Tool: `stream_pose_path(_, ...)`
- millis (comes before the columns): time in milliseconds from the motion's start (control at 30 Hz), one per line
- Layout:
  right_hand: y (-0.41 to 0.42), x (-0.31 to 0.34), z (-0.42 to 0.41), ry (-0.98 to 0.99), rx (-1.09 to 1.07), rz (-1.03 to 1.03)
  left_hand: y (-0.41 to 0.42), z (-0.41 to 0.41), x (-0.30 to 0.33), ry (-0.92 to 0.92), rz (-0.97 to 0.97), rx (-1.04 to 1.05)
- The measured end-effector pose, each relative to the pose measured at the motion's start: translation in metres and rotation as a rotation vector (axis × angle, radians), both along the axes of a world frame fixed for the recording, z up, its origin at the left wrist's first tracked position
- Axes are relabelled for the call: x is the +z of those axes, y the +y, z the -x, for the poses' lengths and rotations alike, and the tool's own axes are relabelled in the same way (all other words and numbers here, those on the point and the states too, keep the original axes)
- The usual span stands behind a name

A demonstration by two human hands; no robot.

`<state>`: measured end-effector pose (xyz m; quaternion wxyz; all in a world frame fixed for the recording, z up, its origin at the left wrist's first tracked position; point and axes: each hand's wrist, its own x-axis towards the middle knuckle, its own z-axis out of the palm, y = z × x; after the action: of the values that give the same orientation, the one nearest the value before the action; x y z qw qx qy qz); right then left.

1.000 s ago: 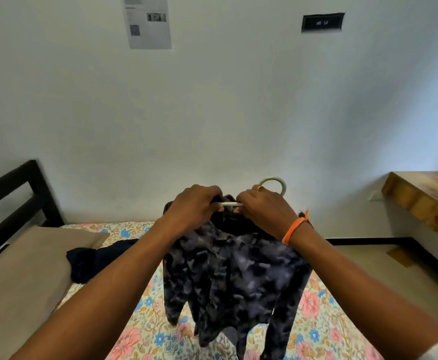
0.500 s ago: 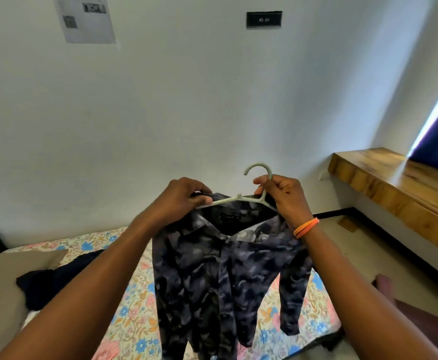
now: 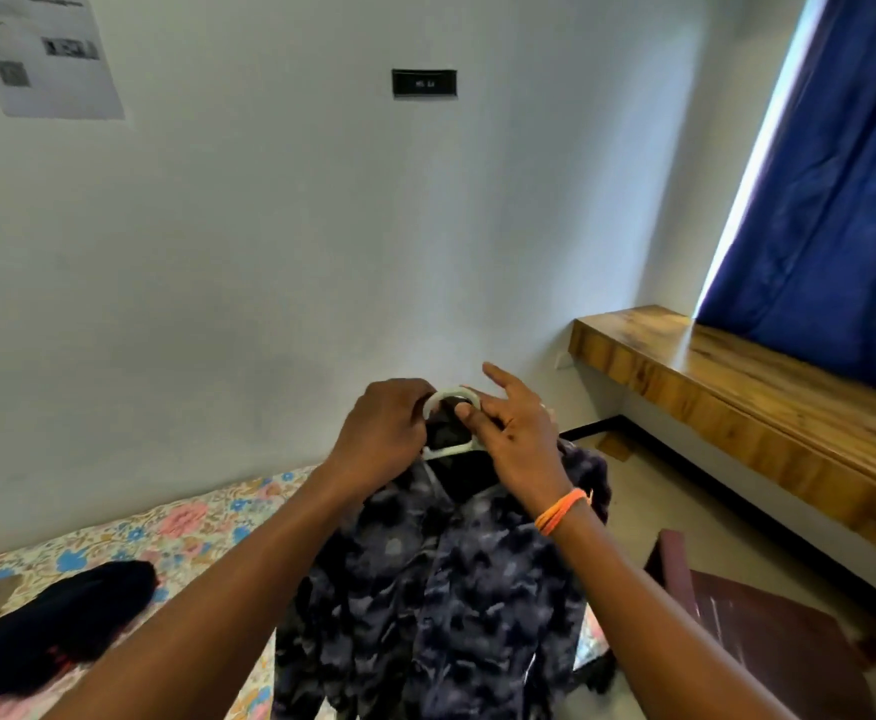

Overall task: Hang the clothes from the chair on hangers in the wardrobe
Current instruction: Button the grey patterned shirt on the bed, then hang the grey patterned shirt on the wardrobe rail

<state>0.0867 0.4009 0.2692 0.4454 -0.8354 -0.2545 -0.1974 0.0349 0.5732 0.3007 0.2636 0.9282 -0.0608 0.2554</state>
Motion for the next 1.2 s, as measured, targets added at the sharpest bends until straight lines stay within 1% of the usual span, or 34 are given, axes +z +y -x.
stream_pose_path(33,-0.007,0.001,0.000,-0.014,-0.011,0.019,-0.010,-0.002,0.002,-0.001,0.011,-0.030)
stream_pose_path(67,-0.020,0.004,-0.001,-0.009,-0.028,-0.006,-0.022,-0.003,0.005,0.006,0.037,-0.068)
stream_pose_path(167,-0.067,0.021,0.001,-0.034,-0.095,-0.028,-0.056,-0.005,0.008,0.108,0.126,-0.166)
stream_pose_path(267,-0.113,0.035,0.011,-0.010,-0.029,-0.057,-0.098,-0.004,0.008,0.098,0.203,-0.223)
stream_pose_path(333,-0.149,0.044,0.017,-0.017,-0.076,-0.079,-0.131,-0.001,0.011,0.072,0.183,-0.271)
stream_pose_path(400,-0.189,0.052,0.026,-0.037,-0.176,-0.085,-0.167,0.001,0.012,0.054,0.094,-0.330)
stream_pose_path(433,-0.207,0.057,0.032,-0.050,-0.209,-0.085,-0.183,0.002,0.011,0.027,0.010,-0.328)
stream_pose_path(500,-0.252,0.068,0.048,-0.081,-0.280,-0.050,-0.226,0.004,0.009,-0.093,-0.177,-0.264)
stream_pose_path(600,-0.315,0.081,0.067,-0.070,-0.366,0.021,-0.293,0.006,0.008,-0.340,-0.386,-0.169)
stream_pose_path(667,-0.360,0.087,0.083,-0.080,-0.372,0.020,-0.340,0.008,0.008,-0.542,-0.473,-0.155)
stream_pose_path(700,-0.379,0.088,0.091,-0.077,-0.365,0.000,-0.360,0.009,0.008,-0.632,-0.483,-0.176)
stream_pose_path(767,-0.419,0.090,0.113,-0.081,-0.391,-0.043,-0.404,0.015,0.012,-0.750,-0.465,-0.278)
stream_pose_path(867,-0.483,0.089,0.145,-0.115,-0.485,-0.135,-0.476,0.024,0.019,-0.828,-0.409,-0.373)
stream_pose_path(967,-0.544,0.095,0.170,-0.191,-0.668,-0.203,-0.552,0.032,0.032,-0.841,-0.357,-0.474)
stream_pose_path(1200,-0.669,0.116,0.207,-0.276,-0.957,-0.244,-0.707,0.036,0.059,-0.818,-0.304,-0.679)
